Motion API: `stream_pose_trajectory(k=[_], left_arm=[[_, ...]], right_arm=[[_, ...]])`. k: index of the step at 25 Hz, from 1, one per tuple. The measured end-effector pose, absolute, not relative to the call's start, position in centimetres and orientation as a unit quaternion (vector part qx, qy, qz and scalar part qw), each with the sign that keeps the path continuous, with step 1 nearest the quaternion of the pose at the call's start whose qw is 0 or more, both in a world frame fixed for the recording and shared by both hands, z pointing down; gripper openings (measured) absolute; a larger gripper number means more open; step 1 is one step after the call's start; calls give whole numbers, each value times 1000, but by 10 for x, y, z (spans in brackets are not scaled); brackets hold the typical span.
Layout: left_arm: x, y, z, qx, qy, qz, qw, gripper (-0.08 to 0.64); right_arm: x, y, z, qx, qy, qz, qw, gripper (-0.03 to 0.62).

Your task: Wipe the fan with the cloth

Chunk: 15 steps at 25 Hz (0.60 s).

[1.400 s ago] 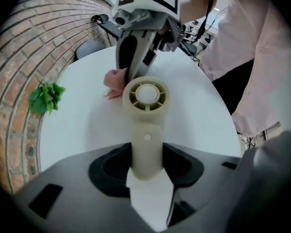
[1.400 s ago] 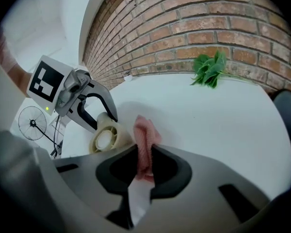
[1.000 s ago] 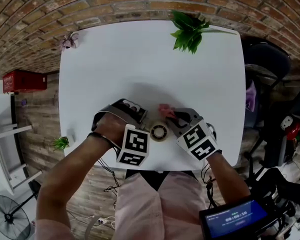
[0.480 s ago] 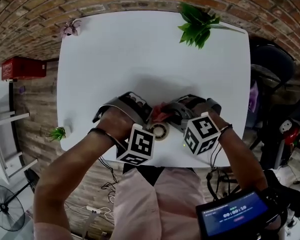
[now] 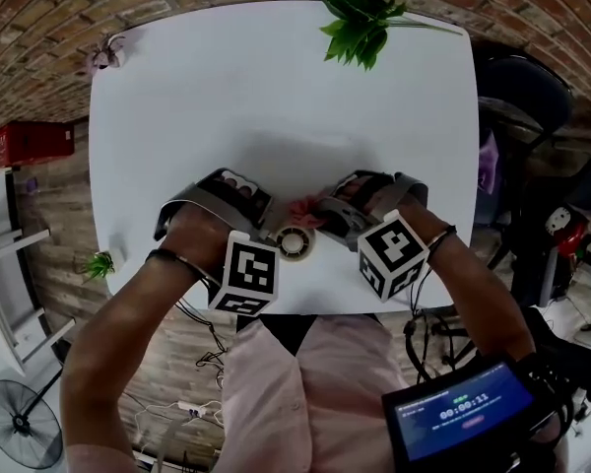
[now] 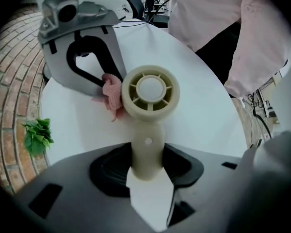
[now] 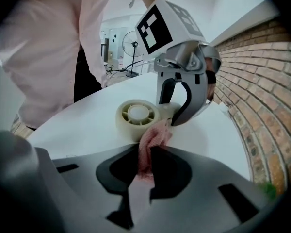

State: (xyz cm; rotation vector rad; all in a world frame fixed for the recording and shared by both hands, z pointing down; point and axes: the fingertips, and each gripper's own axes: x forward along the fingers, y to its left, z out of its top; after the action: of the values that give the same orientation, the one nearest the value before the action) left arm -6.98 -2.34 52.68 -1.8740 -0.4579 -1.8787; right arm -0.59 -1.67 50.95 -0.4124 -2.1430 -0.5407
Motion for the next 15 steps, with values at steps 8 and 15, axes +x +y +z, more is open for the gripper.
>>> stream_pose_trajectory(k=[8,15], left_arm=[[-69,-29,528,-693,-127,-691,163,195],[-78,-37,529,-712,-53,-697,61,195]], right_arm=[[14,-9,509,-61,-891,-111,435,52],[5,22,507,8,-912,-26,408,52]])
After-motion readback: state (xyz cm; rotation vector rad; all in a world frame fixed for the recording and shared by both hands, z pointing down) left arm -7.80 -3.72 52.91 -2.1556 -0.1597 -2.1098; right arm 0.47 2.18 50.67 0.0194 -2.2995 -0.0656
